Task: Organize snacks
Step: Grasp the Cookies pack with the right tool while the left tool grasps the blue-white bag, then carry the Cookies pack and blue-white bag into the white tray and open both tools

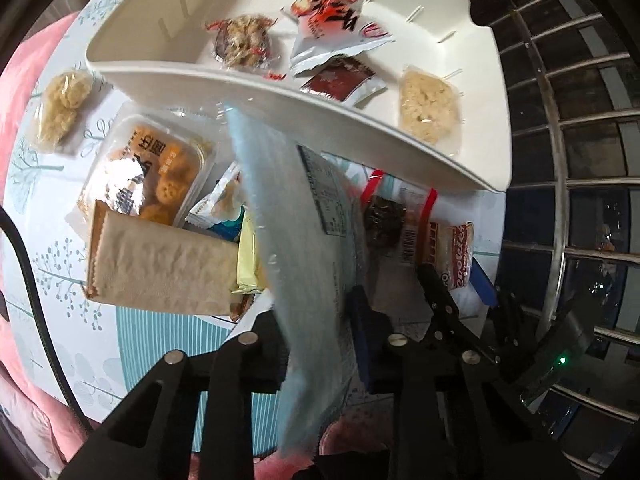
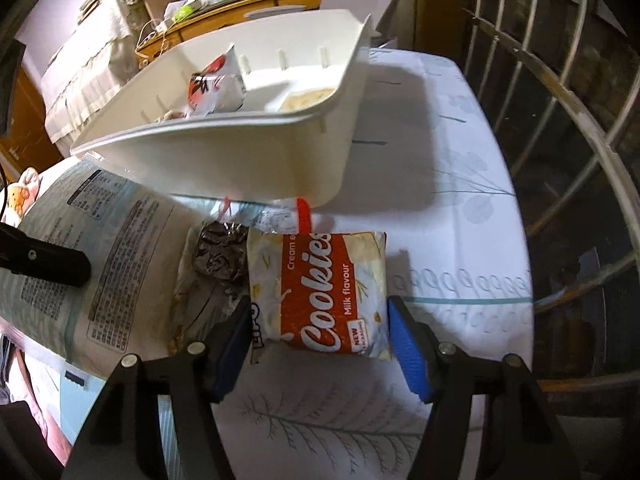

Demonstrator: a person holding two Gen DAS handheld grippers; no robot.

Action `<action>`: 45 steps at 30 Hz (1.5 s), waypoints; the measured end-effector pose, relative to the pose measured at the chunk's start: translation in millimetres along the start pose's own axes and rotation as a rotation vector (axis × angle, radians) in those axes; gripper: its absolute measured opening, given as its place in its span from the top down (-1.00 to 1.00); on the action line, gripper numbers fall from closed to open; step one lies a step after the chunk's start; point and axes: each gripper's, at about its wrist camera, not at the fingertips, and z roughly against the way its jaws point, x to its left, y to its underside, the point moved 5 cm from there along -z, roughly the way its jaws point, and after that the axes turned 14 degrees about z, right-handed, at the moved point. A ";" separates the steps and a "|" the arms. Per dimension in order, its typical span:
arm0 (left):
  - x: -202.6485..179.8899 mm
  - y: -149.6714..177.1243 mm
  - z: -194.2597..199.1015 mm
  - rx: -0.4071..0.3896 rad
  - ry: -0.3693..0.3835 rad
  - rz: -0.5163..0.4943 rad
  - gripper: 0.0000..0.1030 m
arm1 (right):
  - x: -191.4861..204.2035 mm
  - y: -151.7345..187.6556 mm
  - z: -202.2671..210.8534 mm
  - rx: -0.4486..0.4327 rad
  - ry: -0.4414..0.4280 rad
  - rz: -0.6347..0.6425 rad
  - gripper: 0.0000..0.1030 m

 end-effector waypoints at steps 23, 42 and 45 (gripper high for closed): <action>-16.0 -0.3 140.3 -0.093 0.034 -0.203 0.63 | -18.4 -53.8 90.1 -0.219 0.068 -0.037 -0.27; -29.6 -89.6 172.3 -0.327 0.166 -0.164 0.62 | -4.4 -126.1 82.8 -0.318 0.064 0.060 -0.27; -29.1 -108.2 156.1 -0.319 0.203 -0.153 0.62 | -1.9 -132.1 73.4 -0.302 0.070 0.080 -0.27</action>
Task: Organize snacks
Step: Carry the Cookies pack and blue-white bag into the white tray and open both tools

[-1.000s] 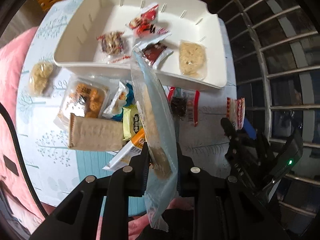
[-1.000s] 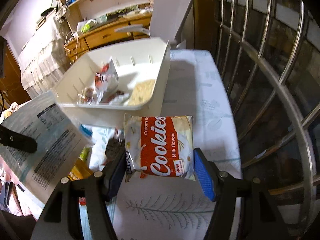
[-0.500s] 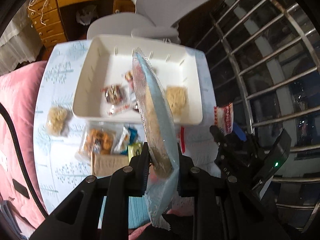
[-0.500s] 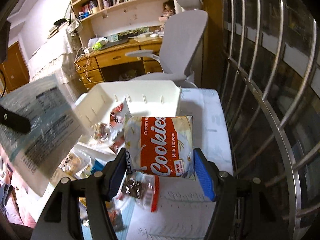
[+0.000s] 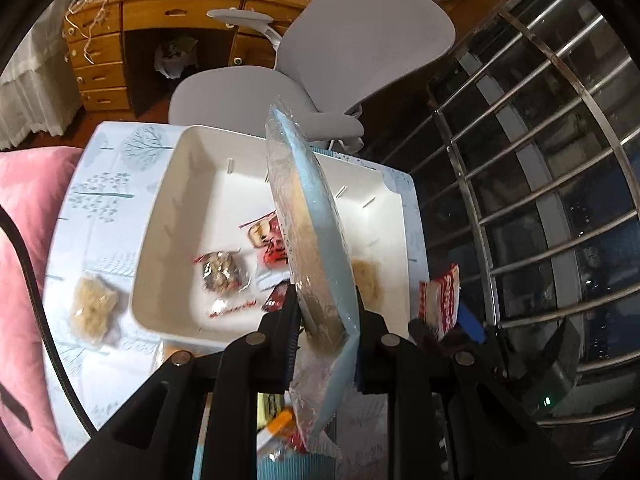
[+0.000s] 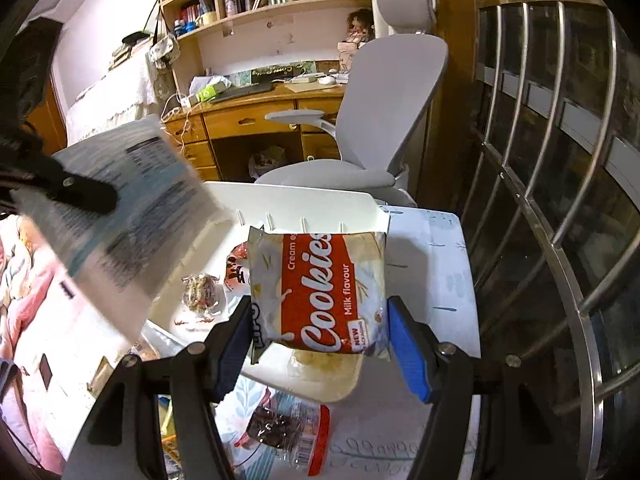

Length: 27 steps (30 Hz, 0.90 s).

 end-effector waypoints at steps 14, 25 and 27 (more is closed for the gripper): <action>33.6 1.0 -19.5 -0.008 -0.076 0.042 -0.36 | 4.5 8.3 -21.1 0.081 -0.018 -0.068 -0.60; 54.3 39.9 11.8 0.025 -0.105 -0.012 -0.44 | 9.0 24.3 -5.2 0.133 -0.046 -0.170 -0.60; 54.2 46.7 16.5 0.025 -0.100 -0.019 -0.45 | 10.5 28.0 1.3 0.134 -0.045 -0.185 -0.60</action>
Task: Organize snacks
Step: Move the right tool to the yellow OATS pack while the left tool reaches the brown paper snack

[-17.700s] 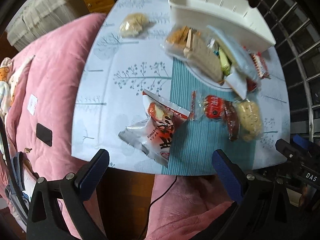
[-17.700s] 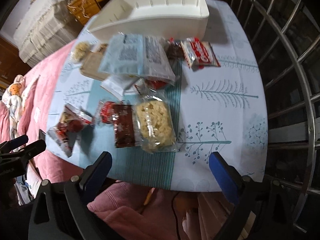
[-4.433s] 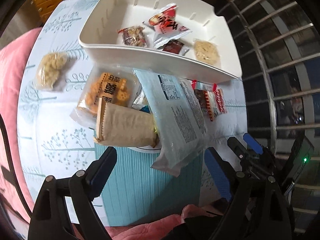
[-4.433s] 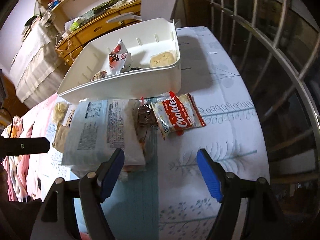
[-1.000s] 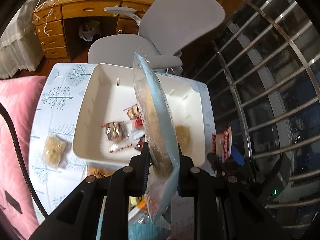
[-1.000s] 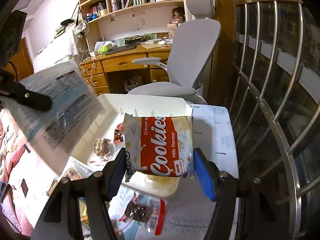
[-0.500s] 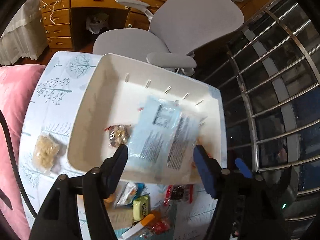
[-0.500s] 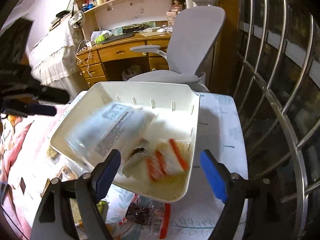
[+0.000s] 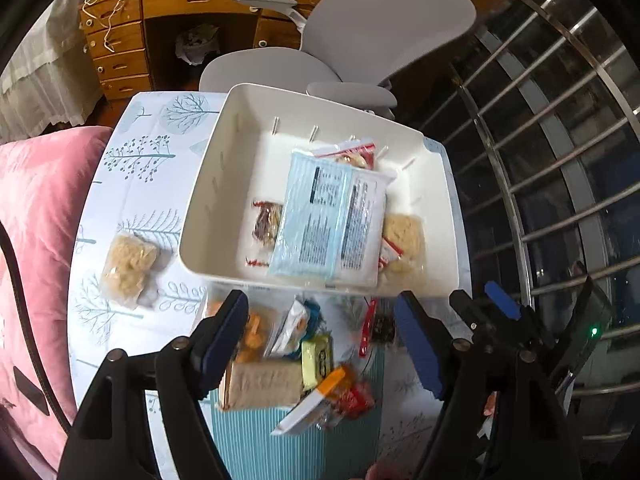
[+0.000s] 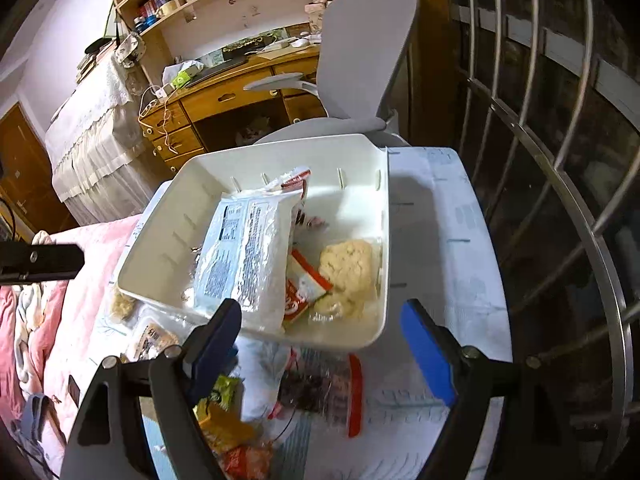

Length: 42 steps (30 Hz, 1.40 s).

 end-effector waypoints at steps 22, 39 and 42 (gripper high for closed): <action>34.3 91.0 4.3 0.116 0.017 -0.181 -0.45 | 41.0 93.4 12.1 0.189 -0.081 -0.194 -0.60; 58.7 94.5 2.7 0.249 0.016 -0.570 -0.45 | 88.5 134.8 6.0 0.235 -0.143 -0.645 -0.60; 58.2 97.0 -1.1 0.252 0.005 -0.684 -0.46 | 96.0 143.3 1.1 0.239 -0.154 -0.731 -0.60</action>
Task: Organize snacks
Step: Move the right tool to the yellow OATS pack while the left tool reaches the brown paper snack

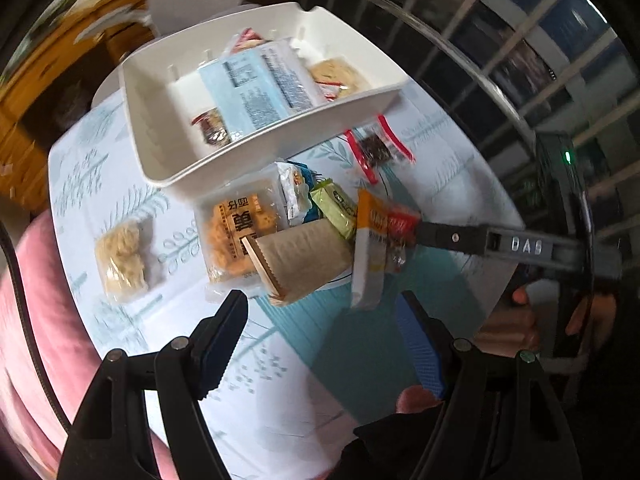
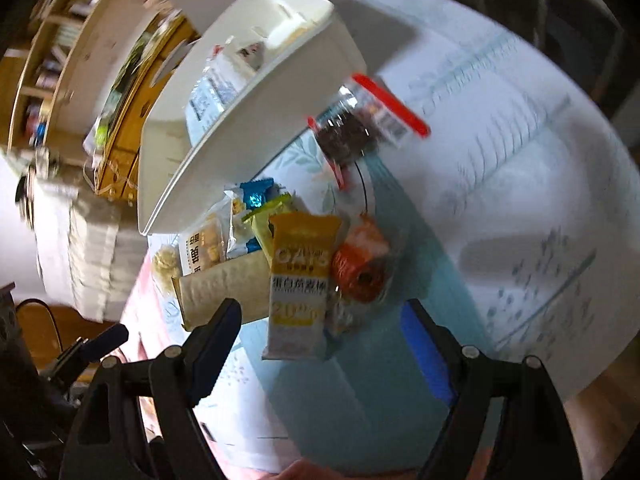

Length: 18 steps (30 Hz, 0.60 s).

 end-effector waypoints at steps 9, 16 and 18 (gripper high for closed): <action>-18.2 -0.2 -20.1 -0.007 -0.021 -0.351 -0.58 | -7.1 26.4 -23.4 0.008 -0.081 -0.253 -0.60; -21.7 -3.9 -48.0 -0.022 -0.079 -0.531 -0.59 | -3.1 33.9 -39.1 0.016 -0.105 -0.342 -0.60; -23.0 -2.9 -54.9 -0.024 -0.095 -0.584 -0.59 | -1.1 33.7 -41.6 0.018 -0.105 -0.358 -0.60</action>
